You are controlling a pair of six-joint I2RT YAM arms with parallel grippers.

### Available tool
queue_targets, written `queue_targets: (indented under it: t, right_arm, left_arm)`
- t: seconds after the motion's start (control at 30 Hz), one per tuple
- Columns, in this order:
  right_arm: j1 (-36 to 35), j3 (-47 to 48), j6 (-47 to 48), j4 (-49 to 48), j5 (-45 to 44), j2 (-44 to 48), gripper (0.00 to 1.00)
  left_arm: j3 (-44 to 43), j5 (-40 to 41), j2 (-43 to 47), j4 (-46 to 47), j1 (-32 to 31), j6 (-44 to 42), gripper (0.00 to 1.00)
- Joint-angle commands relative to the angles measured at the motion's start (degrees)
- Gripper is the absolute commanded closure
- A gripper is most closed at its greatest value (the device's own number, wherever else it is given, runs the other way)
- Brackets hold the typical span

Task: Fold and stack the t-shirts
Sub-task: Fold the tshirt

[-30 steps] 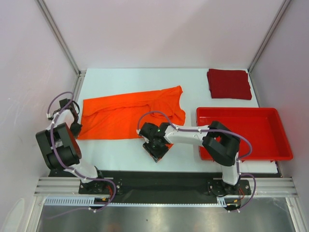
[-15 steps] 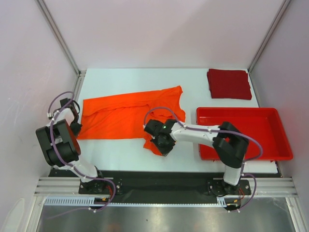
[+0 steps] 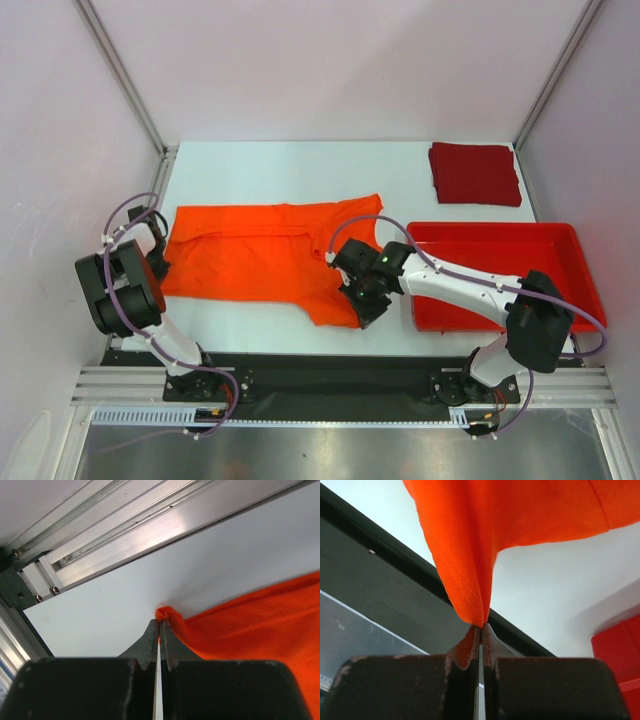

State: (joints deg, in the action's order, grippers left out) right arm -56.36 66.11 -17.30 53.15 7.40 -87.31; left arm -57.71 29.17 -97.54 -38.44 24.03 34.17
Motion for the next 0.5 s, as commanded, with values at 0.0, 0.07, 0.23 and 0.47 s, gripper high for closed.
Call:
queue_targets:
  t: [0.0,0.07,0.23,0.47]
  right_arm:
    - [0.81,-1.94,-1.68,1.96,2.09,2.23,1.00]
    - [1.34,-2.21,-2.21,1.79,2.36,3.02,1.00]
    - [5.80,2.44,-1.34,2.49,2.01,2.41,1.00]
    - [14.33,16.14,1.39,3.54,3.32,-6.53,1.00]
  left_arm:
    - [-1.00,3.26,-0.20,0.21,0.66,-1.04,1.00]
    - [-0.91,3.26,0.24,0.38,0.93,-1.39,1.00]
    - [-3.10,2.91,2.00,-0.50,1.10,-2.44,1.00]
    - [-11.70,1.33,1.39,-1.64,-0.38,-5.69,1.00]
